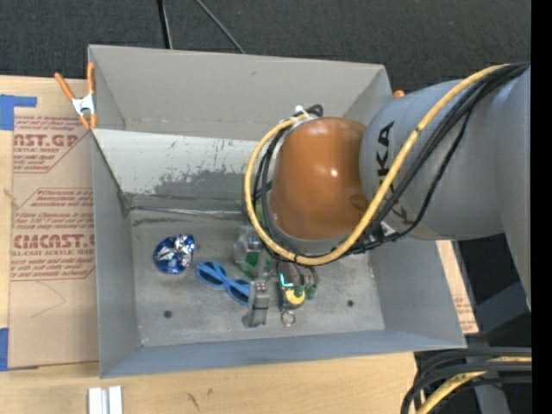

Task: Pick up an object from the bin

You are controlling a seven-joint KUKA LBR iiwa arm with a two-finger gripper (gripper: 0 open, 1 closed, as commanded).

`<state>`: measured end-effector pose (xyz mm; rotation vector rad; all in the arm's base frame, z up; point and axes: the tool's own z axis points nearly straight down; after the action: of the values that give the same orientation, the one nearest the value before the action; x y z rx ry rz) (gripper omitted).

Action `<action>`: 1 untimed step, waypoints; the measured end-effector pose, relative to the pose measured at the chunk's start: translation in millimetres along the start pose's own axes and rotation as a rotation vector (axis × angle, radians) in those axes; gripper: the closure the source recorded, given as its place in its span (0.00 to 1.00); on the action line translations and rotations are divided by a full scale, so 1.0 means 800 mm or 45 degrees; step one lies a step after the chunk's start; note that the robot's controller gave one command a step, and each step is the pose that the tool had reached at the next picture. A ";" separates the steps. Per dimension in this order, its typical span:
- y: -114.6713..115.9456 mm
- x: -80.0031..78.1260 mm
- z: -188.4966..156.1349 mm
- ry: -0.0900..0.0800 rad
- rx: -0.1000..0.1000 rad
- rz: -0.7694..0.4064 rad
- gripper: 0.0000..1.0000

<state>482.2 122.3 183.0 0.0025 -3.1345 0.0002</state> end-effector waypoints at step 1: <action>0.041 -0.001 0.050 -0.006 0.000 -0.262 0.00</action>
Offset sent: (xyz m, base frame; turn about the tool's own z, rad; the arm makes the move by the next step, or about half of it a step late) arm 0.0015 0.0321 -0.0385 -0.2039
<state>483.0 155.3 143.1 0.3247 -3.1226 -0.0007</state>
